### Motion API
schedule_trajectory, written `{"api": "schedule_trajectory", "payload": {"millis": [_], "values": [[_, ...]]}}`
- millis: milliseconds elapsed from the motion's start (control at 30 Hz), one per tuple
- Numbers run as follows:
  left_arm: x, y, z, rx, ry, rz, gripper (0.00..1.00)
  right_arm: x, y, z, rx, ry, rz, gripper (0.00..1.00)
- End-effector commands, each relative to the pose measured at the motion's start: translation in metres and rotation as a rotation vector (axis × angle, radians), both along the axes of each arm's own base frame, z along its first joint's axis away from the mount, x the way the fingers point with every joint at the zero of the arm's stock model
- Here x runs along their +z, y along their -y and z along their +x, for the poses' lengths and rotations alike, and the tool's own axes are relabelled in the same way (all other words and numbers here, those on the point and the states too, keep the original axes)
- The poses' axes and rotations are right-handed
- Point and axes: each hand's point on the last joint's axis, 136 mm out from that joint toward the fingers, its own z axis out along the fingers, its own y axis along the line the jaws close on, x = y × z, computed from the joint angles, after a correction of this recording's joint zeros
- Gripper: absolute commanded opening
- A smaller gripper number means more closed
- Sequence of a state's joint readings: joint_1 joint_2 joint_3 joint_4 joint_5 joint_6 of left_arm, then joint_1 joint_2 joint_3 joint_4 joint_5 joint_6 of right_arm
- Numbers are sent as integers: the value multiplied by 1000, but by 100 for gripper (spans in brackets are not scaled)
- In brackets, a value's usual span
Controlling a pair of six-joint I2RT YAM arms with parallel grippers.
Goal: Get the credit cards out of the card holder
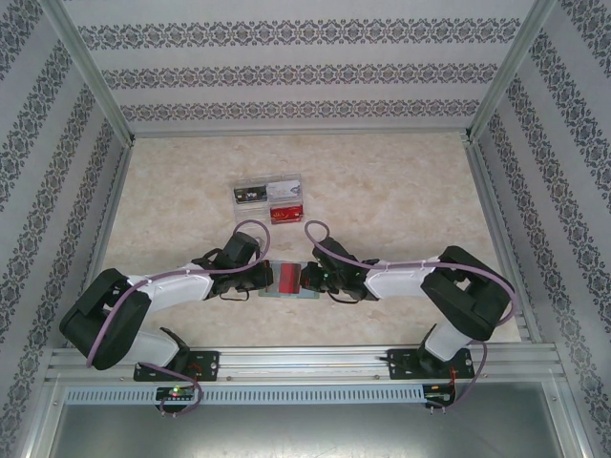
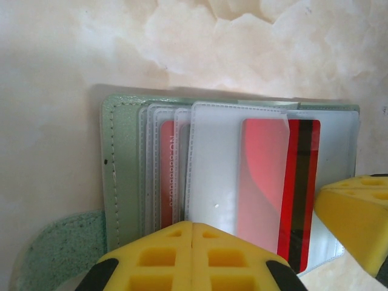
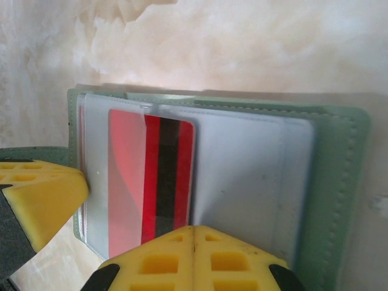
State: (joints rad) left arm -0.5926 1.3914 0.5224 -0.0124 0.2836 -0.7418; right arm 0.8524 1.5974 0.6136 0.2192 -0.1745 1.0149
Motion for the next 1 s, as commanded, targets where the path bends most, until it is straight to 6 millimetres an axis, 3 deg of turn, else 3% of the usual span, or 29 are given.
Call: {"api": "schedule_trajectory", "payload": {"millis": [0,233,333,467,700,967], "values": [[-14,-17,-8,40,-60,76,0,3,12,-3,2,12,-9,0],[-10,-16,-8,38,-50,69,0,15,24,-7,29,53,-1,0],[-9,-16,-7,38,-48,65,0,28,15,-8,71,94,35,12],[-11,-15,-7,37,-53,68,0,41,-4,-6,119,128,52,21],[-12,-14,-7,32,-59,63,0,29,-21,-2,126,70,56,27],[-11,-13,-7,30,-57,62,0,11,-15,-3,100,19,6,28]]}}
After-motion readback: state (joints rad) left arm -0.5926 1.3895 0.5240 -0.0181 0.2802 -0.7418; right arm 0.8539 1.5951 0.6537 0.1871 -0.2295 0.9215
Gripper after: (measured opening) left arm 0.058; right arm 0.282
